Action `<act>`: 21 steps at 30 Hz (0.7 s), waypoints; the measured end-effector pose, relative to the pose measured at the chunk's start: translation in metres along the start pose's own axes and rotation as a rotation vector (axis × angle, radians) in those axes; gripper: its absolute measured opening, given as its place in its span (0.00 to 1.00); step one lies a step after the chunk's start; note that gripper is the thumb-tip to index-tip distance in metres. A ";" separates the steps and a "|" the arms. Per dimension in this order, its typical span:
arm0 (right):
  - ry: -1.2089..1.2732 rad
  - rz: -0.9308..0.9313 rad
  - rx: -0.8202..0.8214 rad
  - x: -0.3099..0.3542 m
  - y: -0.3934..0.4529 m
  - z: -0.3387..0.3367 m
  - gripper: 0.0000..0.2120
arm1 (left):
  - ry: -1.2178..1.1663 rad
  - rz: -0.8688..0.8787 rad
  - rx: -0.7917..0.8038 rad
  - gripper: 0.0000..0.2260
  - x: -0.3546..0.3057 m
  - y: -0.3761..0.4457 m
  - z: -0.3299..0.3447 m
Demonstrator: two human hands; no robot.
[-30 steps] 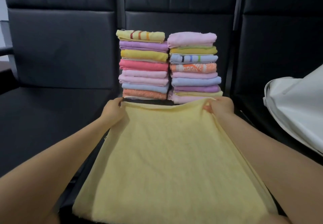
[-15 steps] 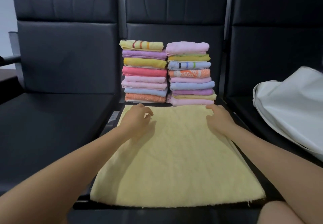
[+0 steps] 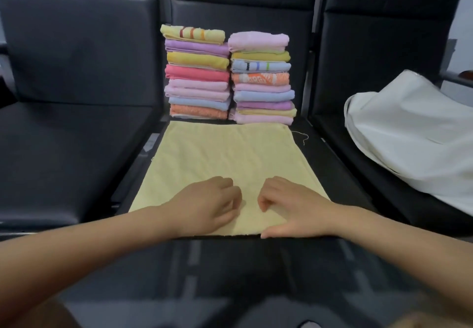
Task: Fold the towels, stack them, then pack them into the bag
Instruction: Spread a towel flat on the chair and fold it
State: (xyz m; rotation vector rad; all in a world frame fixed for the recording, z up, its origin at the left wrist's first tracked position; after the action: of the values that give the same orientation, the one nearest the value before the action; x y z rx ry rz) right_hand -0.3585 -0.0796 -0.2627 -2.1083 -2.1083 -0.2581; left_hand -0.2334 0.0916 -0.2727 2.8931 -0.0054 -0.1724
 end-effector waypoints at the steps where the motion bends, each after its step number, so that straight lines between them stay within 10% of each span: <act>1: -0.066 -0.054 -0.025 0.001 -0.003 0.005 0.18 | 0.011 0.029 -0.031 0.16 0.000 -0.004 0.001; 7: -0.209 -0.175 -0.164 0.004 -0.006 0.009 0.09 | 0.173 0.175 -0.120 0.17 -0.005 -0.015 0.005; 13: 0.109 0.157 0.050 0.006 0.017 -0.005 0.06 | 0.373 0.152 -0.144 0.18 -0.008 -0.013 0.009; 21: 0.436 0.323 -0.021 -0.009 0.040 -0.007 0.06 | 0.096 -0.084 -0.202 0.18 0.011 -0.009 -0.002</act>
State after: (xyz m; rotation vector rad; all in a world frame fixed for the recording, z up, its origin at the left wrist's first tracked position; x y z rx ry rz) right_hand -0.3187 -0.0903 -0.2575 -2.1219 -1.5074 -0.6316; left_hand -0.2227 0.1005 -0.2743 2.6978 0.1422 -0.0452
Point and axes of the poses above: each hand's wrist, its own y-axis towards the middle knuckle, its own z-axis out of the palm, x = y × z, the point moved 2 cm from there along y, towards the middle knuckle, and after that the axes turned 8 degrees about z, right-handed, at the moved point
